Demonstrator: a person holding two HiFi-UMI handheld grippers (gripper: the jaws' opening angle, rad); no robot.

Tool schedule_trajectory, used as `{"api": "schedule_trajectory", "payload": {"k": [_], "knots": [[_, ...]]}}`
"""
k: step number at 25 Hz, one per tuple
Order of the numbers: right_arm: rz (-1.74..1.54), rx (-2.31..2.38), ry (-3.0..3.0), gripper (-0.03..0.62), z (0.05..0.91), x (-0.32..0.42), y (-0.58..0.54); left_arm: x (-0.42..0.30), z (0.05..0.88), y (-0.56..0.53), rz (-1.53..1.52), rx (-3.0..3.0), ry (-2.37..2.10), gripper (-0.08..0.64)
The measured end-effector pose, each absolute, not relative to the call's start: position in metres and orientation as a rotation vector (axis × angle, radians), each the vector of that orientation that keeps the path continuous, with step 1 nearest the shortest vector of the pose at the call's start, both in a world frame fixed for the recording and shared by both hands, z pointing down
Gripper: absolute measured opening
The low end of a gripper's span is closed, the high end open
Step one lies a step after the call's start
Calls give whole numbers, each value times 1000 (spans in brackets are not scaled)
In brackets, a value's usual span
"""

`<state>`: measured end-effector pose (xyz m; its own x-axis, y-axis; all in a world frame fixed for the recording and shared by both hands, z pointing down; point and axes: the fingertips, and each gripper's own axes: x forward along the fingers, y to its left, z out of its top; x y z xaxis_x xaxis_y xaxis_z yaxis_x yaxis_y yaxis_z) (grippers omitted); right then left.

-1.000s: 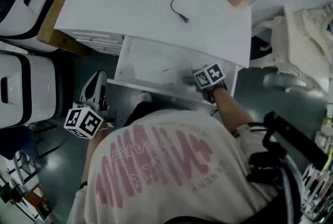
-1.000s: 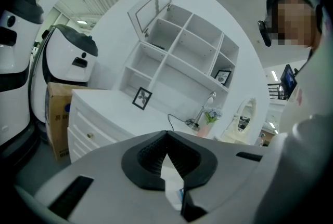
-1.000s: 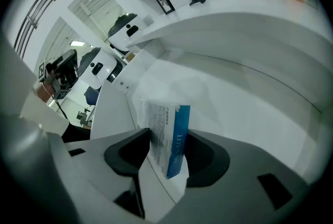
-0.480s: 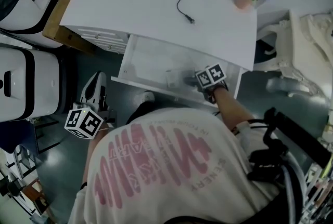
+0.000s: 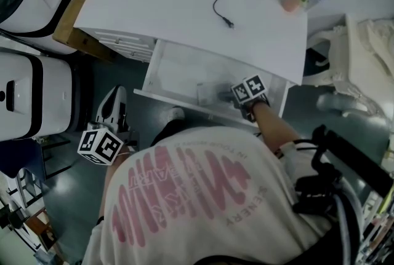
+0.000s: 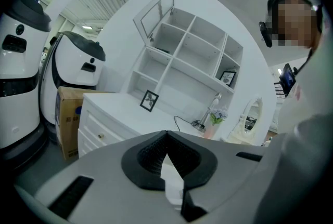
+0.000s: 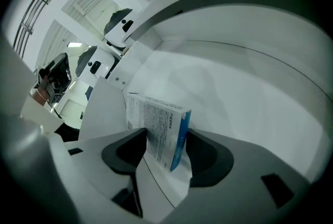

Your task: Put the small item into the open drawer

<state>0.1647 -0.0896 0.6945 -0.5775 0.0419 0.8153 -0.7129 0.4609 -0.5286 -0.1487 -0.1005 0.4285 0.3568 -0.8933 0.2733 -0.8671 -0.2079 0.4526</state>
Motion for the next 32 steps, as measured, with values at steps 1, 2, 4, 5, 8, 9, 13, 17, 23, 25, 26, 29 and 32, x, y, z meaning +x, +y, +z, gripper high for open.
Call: {"api": "schedule_trajectory", "payload": {"k": [1,2,4,5,8,9,13,17,23,25,26,29,32], "knots": [[1187,558,-1906,258,695,165,-90,-149,429,-100,-64,2087,-1525,29],[1188,553,-1906,256,695,165,-90,-150,429,-100,-64,2085,-1528,29],[1187,546,-1903,256,695,166,-90,-150,429,-99,-64,2082,-1531,29],[1187,547,-1898,256,695,166,-90,-150,429,-99,-64,2082,-1533,29],[1181,562,-1890,258,694,166,-90,-150,428,-100,-67,2082,-1534,29],[1179,568,-1889,259,694,165,-89,-150,428,-100,-68,2083,-1534,29],[1176,577,-1880,262,694,164,-90,-151,427,-99,-71,2082,-1534,29],[1164,586,-1868,265,694,165,-90,-153,428,-97,-77,2080,-1536,29],[1116,606,-1853,273,696,167,-92,-157,430,-94,-81,2067,-1540,29],[1106,615,-1847,273,696,168,-93,-159,431,-94,-84,2066,-1541,29],[1096,624,-1845,275,696,169,-94,-160,431,-93,-85,2067,-1541,29],[1072,648,-1840,278,696,170,-96,-163,431,-92,-89,2068,-1540,29],[1079,657,-1830,278,696,171,-98,-167,432,-93,-93,2066,-1539,29]]}}
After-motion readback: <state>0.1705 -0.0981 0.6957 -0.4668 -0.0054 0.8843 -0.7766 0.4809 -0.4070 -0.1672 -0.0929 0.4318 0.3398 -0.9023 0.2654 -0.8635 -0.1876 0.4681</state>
